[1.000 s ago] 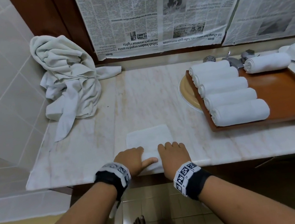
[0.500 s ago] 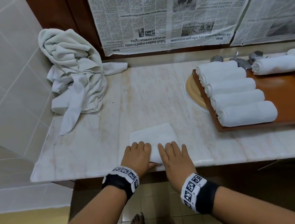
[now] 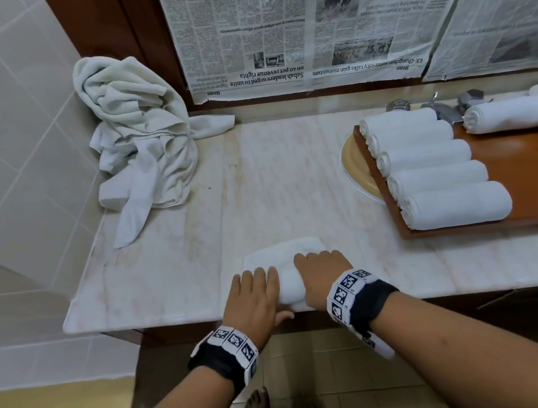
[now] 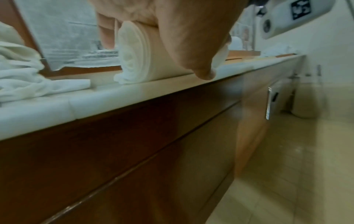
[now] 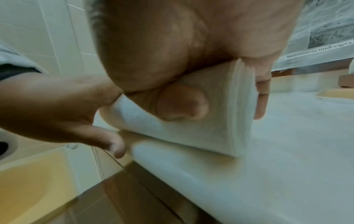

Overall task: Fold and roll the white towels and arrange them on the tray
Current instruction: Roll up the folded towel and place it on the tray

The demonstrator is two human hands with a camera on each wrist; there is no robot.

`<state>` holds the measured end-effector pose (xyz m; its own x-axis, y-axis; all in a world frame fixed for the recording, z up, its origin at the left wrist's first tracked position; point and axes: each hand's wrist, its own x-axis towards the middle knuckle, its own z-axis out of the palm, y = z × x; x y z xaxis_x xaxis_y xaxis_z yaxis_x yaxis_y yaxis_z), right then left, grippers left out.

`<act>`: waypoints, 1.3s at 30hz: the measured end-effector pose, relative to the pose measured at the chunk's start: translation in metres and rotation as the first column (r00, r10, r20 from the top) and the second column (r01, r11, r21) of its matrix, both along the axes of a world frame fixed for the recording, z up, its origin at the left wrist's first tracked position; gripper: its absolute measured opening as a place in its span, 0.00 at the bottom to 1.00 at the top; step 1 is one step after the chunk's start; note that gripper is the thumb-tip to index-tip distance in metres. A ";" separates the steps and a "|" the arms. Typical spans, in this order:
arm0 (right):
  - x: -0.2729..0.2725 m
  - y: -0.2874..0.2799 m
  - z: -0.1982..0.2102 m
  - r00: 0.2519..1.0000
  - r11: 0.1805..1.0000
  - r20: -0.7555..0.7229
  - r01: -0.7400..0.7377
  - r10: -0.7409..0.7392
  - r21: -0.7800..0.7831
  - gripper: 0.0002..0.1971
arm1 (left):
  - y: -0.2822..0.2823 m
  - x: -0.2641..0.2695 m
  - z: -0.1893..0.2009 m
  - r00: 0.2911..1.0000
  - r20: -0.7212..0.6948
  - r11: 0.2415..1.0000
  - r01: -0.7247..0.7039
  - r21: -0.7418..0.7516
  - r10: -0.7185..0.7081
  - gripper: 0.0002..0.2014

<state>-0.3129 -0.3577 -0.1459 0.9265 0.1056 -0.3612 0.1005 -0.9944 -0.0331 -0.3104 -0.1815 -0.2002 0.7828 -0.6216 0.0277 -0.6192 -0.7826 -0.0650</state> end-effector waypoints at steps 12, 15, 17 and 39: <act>-0.041 0.010 -0.023 0.981 0.998 0.187 0.056 -0.050 -0.024 0.42 | -0.003 0.055 0.032 0.890 -0.456 0.999 -0.023 -0.022 0.010 0.36; -0.021 0.002 -0.007 0.993 1.000 0.115 0.021 -0.021 -0.003 0.33 | -0.005 0.039 0.025 0.983 -0.179 0.999 0.037 -0.021 -0.040 0.36; -0.007 -0.001 0.003 0.999 0.999 0.044 0.025 -0.026 0.020 0.31 | -0.009 0.018 0.015 0.997 -0.023 0.997 0.073 -0.026 -0.074 0.39; -0.005 -0.008 -0.012 0.985 0.998 0.163 0.056 -0.052 -0.016 0.37 | -0.032 0.065 0.030 0.943 -0.329 0.998 -0.054 0.013 0.055 0.39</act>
